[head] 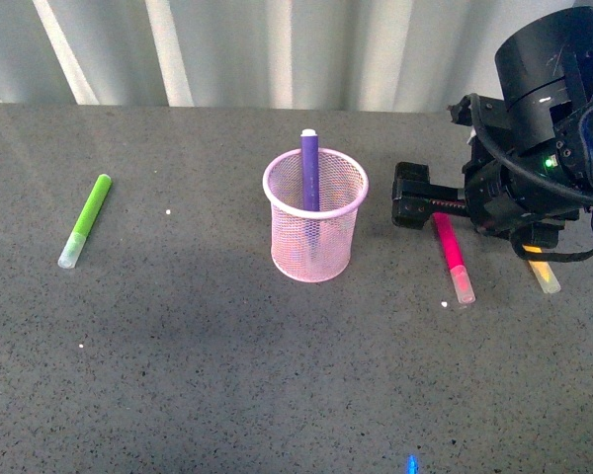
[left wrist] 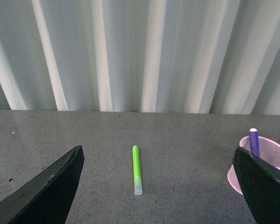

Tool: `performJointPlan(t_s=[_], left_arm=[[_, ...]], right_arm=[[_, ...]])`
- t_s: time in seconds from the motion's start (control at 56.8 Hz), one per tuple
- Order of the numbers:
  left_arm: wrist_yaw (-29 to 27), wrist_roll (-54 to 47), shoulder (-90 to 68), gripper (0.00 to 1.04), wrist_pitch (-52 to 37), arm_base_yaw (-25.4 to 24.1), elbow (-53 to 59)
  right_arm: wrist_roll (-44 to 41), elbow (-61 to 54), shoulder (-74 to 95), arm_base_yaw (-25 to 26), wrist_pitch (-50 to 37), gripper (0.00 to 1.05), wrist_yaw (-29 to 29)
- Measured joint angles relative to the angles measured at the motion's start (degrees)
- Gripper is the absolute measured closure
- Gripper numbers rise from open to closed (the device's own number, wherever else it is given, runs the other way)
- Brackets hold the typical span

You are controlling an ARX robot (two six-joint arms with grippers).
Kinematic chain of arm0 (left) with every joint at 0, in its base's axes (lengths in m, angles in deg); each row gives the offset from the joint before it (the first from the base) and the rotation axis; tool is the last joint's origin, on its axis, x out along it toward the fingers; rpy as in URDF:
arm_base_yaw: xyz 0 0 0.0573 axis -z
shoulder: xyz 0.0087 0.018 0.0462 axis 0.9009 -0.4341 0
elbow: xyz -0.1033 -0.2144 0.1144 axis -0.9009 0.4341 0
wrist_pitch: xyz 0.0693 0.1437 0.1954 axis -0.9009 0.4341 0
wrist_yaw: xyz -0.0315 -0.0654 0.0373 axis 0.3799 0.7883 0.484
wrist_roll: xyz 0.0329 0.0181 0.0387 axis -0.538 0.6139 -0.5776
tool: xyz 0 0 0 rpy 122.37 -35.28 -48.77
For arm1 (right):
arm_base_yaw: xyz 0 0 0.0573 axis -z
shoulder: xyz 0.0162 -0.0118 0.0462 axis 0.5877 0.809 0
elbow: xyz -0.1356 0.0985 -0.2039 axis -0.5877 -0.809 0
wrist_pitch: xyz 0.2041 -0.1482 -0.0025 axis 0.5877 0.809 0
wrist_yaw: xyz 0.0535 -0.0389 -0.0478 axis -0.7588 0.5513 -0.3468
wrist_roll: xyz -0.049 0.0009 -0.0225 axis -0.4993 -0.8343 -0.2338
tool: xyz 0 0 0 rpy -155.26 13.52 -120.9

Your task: Insert purple and pink pens into pink cup

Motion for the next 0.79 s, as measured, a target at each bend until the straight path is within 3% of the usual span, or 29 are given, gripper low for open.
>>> performJointPlan(t_s=[0.053,0.247,0.563,0.792], left_arm=[[0.0,0.0,0.0,0.07,0.0,0.0,0.0],[0.0,0.0,0.0,0.07,0.0,0.0,0.0],[0.0,0.0,0.0,0.07,0.0,0.0,0.0],[0.0,0.0,0.0,0.07,0.0,0.0,0.0]], right_arm=[[0.0,0.2,0.3,0.1,0.0,0.08,0.0],[0.0,1.0,1.1,0.8,0.2,0.34,0.3],[0.1,1.9,1.7,2.9,0.2,0.91,-1.1],[1.6,0.8,1.0,4.3,-1.2,0.93,-1.9]])
